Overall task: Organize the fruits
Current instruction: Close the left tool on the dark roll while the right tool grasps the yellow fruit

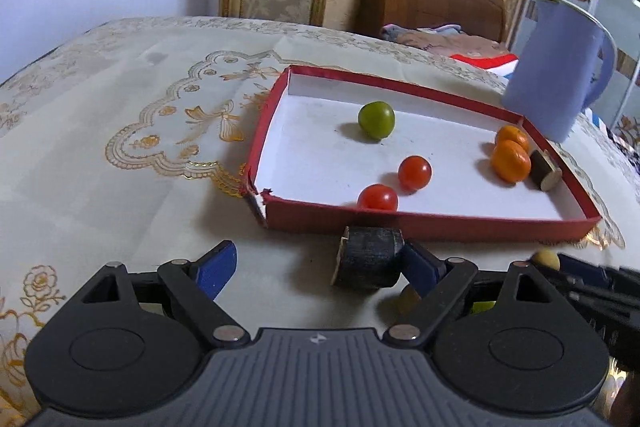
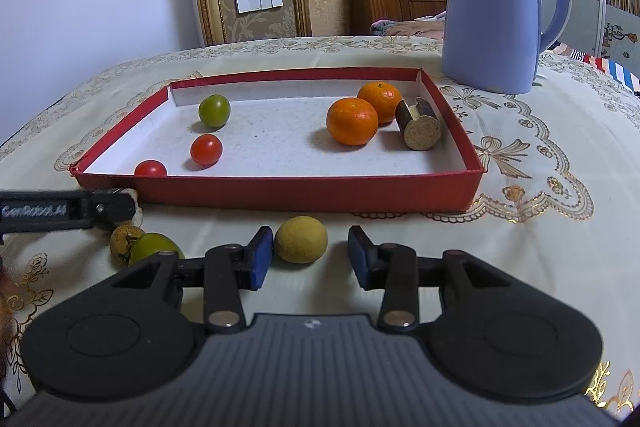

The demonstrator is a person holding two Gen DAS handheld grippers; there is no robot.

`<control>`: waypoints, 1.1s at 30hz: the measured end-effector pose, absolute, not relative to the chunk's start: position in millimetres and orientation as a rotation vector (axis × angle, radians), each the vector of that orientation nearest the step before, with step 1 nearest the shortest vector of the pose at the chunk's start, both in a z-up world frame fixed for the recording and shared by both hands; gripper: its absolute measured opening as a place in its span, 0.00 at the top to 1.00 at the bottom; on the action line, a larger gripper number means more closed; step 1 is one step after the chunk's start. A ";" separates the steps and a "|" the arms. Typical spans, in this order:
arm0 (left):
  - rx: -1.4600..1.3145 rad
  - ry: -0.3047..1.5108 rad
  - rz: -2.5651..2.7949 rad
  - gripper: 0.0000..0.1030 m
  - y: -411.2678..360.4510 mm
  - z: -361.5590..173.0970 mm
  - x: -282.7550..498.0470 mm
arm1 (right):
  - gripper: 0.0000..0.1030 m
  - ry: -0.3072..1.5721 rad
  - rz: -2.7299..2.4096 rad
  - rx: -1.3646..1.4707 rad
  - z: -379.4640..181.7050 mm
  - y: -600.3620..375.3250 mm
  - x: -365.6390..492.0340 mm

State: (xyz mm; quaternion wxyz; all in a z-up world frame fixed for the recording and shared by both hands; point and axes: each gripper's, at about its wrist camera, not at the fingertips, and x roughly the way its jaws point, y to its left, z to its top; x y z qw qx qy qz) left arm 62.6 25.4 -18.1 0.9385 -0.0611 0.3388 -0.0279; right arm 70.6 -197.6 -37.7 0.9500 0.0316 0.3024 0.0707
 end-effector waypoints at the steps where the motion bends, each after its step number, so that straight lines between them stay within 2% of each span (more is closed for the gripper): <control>1: -0.116 0.684 -0.049 0.14 26.3 -17.7 60.3 | 0.63 0.615 0.144 0.064 -37.7 -197.5 70.6; 10: 0.011 0.676 -0.025 0.14 10.2 -24.0 68.9 | 0.63 0.615 0.143 0.063 -37.7 -197.7 70.6; 33: 0.032 0.658 -0.024 0.14 14.7 -27.7 62.1 | 0.61 0.620 0.135 0.016 -38.0 -191.1 71.4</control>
